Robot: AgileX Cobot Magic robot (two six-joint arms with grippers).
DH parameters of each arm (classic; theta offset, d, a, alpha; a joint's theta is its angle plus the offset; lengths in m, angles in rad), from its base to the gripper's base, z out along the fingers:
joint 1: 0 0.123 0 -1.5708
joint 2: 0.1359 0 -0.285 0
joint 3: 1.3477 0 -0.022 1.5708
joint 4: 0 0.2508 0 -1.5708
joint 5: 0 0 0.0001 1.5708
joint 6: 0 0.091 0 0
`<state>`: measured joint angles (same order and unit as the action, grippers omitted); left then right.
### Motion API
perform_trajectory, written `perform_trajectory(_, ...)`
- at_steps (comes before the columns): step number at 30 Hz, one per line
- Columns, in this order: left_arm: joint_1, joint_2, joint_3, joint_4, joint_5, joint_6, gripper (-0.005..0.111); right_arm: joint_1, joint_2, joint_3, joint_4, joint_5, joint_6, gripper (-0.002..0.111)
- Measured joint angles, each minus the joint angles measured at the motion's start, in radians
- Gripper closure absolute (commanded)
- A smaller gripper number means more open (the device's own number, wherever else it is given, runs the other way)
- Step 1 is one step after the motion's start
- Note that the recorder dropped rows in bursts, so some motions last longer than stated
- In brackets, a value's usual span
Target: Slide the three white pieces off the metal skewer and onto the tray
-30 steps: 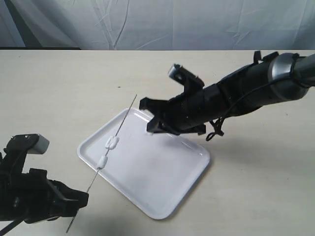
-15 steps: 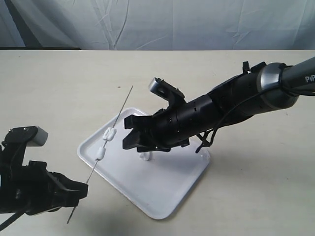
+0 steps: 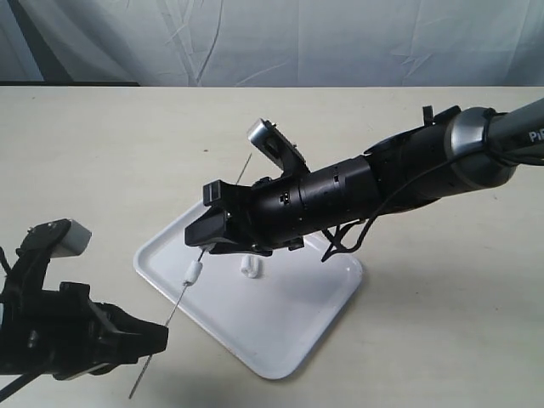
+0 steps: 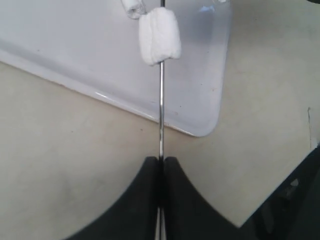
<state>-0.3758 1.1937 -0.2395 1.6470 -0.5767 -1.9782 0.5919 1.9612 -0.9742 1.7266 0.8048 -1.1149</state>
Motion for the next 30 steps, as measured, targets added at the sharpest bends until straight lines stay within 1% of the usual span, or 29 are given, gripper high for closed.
perform_trajectory(6,0.0,0.0,-0.006,-0.014,-0.007,0.0,0.107,0.0,0.0,0.0,0.006,0.004,-0.002,0.078)
perform_trajectory(12,0.0,0.0,-0.006,-0.017,-0.003,0.0,0.107,0.0,0.0,0.0,0.006,0.004,-0.002,0.08)
perform_trajectory(13,0.0,0.0,-0.006,-0.017,-0.002,0.0,0.107,0.0,0.0,0.0,0.006,0.004,-0.002,0.083)
perform_trajectory(15,0.0,0.0,-0.006,-0.017,0.008,0.0,0.107,0.0,0.0,0.0,0.006,0.004,-0.002,0.092)
perform_trajectory(17,0.0,0.0,-0.006,-0.017,0.019,0.0,0.107,0.0,0.0,0.0,0.008,0.002,-0.002,0.104)
perform_trajectory(19,0.0,0.0,-0.006,-0.017,0.023,0.0,0.107,0.0,0.0,0.0,0.014,0.004,-0.002,0.109)
perform_trajectory(25,0.0,0.0,-0.006,0.001,0.038,0.002,0.107,0.004,0.0,-0.01,0.022,0.004,0.0,0.109)
perform_trajectory(29,0.0,-0.004,0.012,-0.008,0.043,0.006,0.107,0.014,0.0,-0.055,-0.018,0.004,0.0,0.109)
perform_trajectory(30,0.0,-0.007,0.012,-0.01,0.044,0.008,0.107,0.014,0.0,-0.066,-0.025,0.004,0.0,0.107)
